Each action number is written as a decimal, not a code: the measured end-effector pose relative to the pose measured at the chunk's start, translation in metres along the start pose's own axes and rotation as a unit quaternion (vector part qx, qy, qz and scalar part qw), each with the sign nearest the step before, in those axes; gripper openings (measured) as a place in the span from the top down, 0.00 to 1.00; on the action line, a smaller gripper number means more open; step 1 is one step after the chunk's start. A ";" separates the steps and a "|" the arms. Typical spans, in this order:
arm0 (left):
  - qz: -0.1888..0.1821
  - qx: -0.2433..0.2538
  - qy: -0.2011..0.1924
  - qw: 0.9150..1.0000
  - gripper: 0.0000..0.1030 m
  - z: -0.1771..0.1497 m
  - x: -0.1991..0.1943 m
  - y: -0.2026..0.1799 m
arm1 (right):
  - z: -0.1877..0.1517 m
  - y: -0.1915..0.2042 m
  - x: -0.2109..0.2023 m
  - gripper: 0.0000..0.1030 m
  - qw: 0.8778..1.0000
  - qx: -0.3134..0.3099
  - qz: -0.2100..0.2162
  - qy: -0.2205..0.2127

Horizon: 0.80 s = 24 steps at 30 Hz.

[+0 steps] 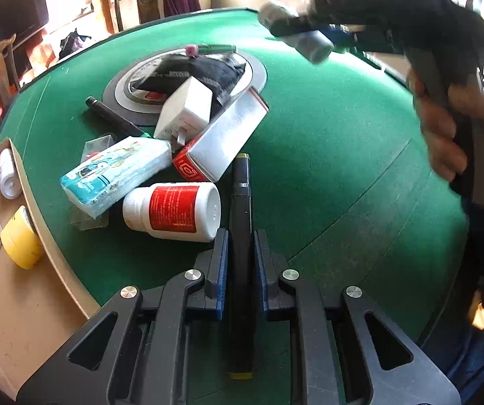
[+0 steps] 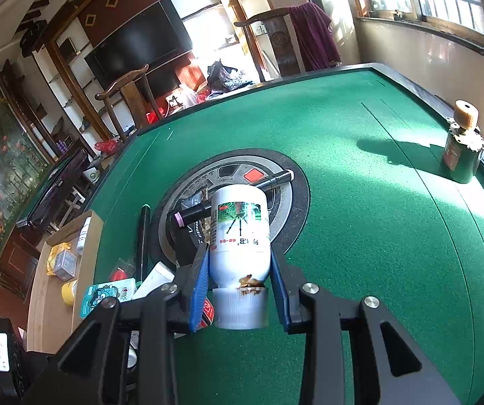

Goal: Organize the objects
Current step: 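Lift the black marker with the left tool while the right tool lifts the white bottle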

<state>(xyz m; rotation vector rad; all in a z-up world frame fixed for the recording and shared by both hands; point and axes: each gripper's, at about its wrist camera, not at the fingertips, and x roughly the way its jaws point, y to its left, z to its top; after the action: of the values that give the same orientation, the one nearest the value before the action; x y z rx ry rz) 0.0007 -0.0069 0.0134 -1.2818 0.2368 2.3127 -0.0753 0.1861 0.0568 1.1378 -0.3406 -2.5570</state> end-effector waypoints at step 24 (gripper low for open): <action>-0.050 -0.082 -0.091 0.991 0.87 0.006 -0.048 0.033 | -0.006 0.018 -0.002 0.67 1.000 -0.022 0.007 -0.006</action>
<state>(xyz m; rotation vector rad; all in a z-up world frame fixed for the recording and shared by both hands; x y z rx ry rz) 0.0009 -0.0486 0.0540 -1.1204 -0.0778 2.3842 -0.0659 0.1695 0.0600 1.1013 -0.2939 -2.5472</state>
